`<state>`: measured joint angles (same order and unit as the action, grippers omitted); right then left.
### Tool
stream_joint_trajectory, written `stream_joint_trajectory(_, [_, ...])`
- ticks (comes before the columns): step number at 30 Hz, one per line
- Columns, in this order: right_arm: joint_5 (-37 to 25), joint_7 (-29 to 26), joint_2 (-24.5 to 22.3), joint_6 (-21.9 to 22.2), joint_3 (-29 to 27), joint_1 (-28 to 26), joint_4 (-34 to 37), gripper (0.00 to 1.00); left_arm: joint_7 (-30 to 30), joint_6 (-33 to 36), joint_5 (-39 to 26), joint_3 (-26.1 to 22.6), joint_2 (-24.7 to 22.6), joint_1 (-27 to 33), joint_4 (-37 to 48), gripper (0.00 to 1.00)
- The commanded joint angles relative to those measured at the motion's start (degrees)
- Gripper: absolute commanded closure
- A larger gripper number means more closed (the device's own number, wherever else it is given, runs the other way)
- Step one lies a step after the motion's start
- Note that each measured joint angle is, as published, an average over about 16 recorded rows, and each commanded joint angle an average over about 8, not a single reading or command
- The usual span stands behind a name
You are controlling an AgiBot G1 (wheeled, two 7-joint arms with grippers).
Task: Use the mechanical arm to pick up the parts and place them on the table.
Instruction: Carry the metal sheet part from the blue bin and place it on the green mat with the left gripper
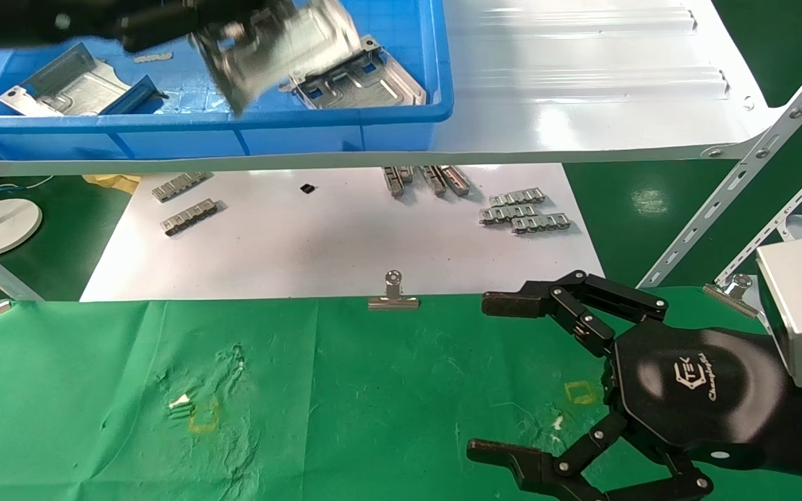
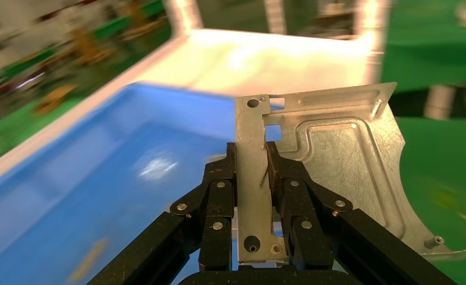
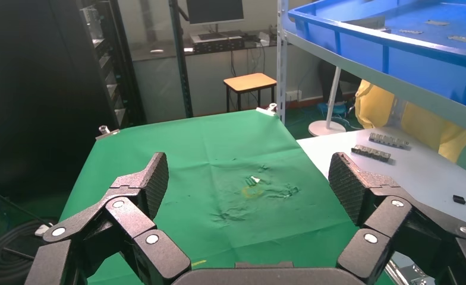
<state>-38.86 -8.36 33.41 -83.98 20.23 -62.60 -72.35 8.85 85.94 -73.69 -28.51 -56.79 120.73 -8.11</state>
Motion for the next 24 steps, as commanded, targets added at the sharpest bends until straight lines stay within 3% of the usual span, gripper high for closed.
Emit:
stream_joint_trajectory(1, [0.0, 0.0, 0.0, 0.0, 0.0, 0.0, 0.0, 0.0, 1.6, 4.9, 0.6, 0.3, 0.9, -0.2, -0.4, 1.0])
stream_joint_trajectory(9, [0.0, 0.0, 0.0, 0.0, 0.0, 0.0, 0.0, 0.0, 5.6, 6.3, 9.9, -1.3, 8.3, -9.7, -14.7, 1.0])
stream_joint_trajectory(16, [0.0, 0.0, 0.0, 0.0, 0.0, 0.0, 0.0, 0.0, 8.0, 5.8, 19.7, -7.1, 18.1, -19.3, -32.2, 1.0])
stream_joint_trajectory(20, [0.0, 0.0, 0.0, 0.0, 0.0, 0.0, 0.0, 0.0, 12.5, 5.3, 17.8, -12.0, 21.4, -21.6, -37.2, 1.0])
stream_joint_trajectory(24, [0.0, 0.0, 0.0, 0.0, 0.0, 0.0, 0.0, 0.0, 17.5, 5.1, 13.3, -17.2, 21.8, -22.1, -37.5, 1.0])
